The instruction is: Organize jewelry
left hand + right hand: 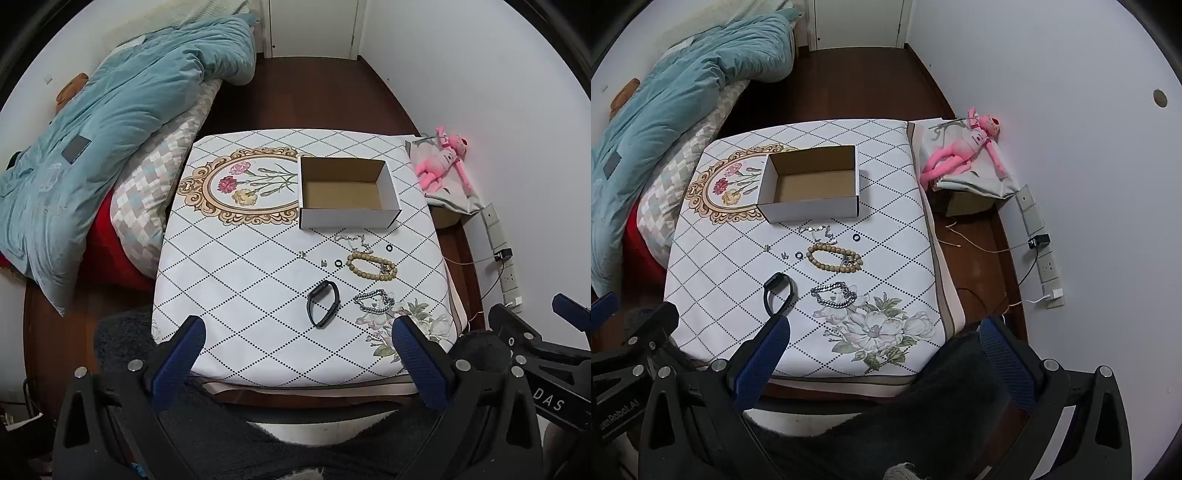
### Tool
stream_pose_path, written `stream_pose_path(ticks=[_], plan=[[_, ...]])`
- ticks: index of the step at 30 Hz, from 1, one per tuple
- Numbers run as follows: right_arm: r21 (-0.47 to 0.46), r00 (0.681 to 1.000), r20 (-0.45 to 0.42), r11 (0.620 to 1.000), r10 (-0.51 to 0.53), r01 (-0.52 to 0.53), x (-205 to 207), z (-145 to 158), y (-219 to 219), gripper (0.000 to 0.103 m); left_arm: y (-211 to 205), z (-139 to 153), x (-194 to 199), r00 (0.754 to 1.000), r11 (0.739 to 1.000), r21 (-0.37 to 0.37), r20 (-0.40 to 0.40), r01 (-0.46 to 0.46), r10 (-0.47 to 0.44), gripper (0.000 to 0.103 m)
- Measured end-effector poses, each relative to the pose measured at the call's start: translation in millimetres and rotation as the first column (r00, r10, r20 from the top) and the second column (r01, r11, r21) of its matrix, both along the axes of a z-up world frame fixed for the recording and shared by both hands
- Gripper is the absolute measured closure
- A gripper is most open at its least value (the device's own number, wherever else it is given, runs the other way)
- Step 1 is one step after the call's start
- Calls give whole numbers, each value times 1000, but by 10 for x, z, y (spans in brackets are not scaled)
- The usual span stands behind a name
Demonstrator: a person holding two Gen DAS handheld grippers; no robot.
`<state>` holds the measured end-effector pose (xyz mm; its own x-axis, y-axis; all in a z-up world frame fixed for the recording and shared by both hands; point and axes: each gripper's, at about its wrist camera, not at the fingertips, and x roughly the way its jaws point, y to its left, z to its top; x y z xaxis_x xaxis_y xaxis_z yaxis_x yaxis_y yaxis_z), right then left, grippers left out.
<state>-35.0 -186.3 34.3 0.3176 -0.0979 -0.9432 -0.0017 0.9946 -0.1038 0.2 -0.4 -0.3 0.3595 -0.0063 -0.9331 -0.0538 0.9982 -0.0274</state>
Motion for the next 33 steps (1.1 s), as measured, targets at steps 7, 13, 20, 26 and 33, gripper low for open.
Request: stream_pose_path(ticks=[7, 13, 20, 26, 33], plan=[[-5, 1000, 1, 1000, 1, -1, -2, 4, -4, 0, -6, -3, -7, 1000, 1000, 0, 6, -2, 2, 0], [-2, 1000, 4, 1000, 1, -1, -1, 7, -5, 0, 56, 27, -33, 1000, 1000, -4, 4, 0, 0, 0], [-5, 1000, 11, 1000, 1, -1, 14, 60, 20, 0, 47, 34, -29, 1000, 1000, -4, 4, 0, 0, 0], [-5, 1000, 14, 1000, 2, -2, 13, 86, -18, 0, 17, 63, -19, 1000, 1000, 0, 7, -4, 4, 0], [-9, 1000, 20, 1000, 2, -2, 0, 99, -22, 0, 4, 75, 30, 1000, 1000, 3, 10, 4, -4, 0]])
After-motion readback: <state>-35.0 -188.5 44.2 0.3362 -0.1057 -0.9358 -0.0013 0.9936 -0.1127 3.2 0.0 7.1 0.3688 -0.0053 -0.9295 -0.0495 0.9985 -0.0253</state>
